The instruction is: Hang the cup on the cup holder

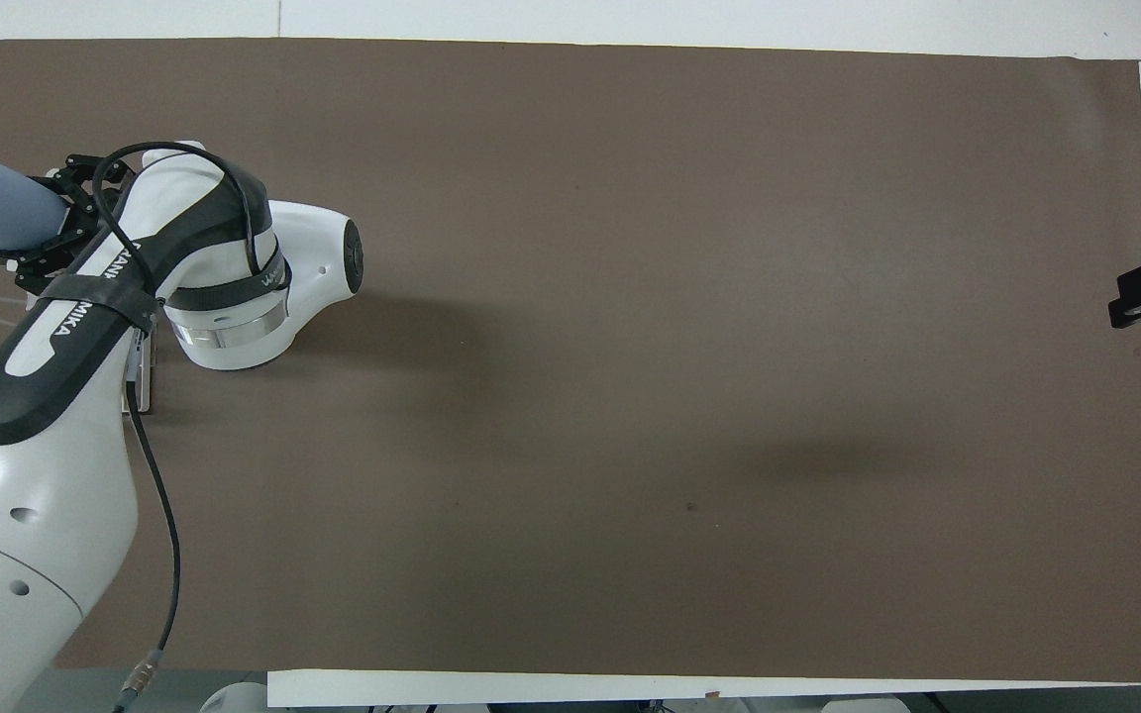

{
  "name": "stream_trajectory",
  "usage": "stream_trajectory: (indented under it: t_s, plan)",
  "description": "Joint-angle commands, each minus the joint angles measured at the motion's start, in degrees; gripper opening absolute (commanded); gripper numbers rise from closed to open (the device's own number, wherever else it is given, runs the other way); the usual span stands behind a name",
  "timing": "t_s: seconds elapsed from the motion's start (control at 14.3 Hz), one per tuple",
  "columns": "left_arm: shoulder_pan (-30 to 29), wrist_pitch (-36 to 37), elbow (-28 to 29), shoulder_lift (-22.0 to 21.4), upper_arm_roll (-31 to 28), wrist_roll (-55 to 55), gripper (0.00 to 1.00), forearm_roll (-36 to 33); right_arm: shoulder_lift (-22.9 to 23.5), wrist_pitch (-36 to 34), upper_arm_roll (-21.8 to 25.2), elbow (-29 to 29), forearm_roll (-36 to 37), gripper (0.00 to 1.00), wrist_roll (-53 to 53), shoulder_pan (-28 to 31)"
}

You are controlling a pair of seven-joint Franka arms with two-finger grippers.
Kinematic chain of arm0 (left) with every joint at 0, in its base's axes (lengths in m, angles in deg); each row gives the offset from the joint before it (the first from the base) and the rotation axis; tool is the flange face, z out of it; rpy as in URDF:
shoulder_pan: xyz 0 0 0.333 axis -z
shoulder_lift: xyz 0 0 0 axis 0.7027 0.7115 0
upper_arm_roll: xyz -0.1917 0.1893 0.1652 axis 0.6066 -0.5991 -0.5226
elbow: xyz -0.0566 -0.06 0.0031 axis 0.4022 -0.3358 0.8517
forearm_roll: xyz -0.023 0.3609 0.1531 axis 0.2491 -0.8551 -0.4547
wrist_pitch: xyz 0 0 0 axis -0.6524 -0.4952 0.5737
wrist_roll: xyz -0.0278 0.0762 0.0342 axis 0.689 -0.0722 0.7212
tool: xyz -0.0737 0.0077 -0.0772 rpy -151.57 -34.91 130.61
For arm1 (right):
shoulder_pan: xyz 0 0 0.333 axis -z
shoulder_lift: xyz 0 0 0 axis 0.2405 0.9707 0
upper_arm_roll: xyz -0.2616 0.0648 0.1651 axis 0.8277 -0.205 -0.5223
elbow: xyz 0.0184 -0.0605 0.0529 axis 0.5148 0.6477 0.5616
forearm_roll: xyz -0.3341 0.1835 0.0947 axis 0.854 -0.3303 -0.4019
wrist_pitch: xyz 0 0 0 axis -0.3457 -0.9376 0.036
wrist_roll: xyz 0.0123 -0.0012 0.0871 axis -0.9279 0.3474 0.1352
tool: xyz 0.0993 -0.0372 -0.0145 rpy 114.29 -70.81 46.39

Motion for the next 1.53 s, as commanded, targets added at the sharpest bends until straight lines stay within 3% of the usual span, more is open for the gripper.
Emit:
stream_trajectory:
  t_s: [0.0, 0.49, 1.05, 1.19, 1.26, 1.47]
  plan:
    - [-1.19, 0.53, 0.77, 1.35, 0.41, 2.72, 0.00, -1.88, -1.20, 0.78, -0.20, 1.49, -0.90, 0.99, -0.34, 0.39]
    - [-1.45, -0.09, 2.00, 1.78, 0.67, 4.57, 0.00, -1.88, -1.20, 0.78, -0.12, 1.49, -0.90, 0.99, -0.34, 0.30]
    - [-2.59, -0.70, 0.95, 7.58, 0.67, 8.61, 0.00, -2.41, -1.20, 0.78, -0.20, 1.49, -0.90, 0.99, -0.34, 0.30]
    - [-3.82, -0.88, -0.63, 9.51, 0.84, 8.88, 0.04, -2.41, -1.20, 0.78, -0.20, 1.49, -0.90, 0.99, -0.34, 0.30]
    - [-4.00, -1.31, -0.81, 9.78, 0.93, 8.88, 0.19, -2.41, -1.20, 0.78, -0.20, 1.49, -0.90, 0.99, -0.34, 0.30]
    - [-4.18, -2.72, -2.12, 10.05, 0.84, 8.79, 0.95, -2.32, -1.20, 0.78, -0.20, 1.49, -0.90, 0.99, -0.34, 0.30]
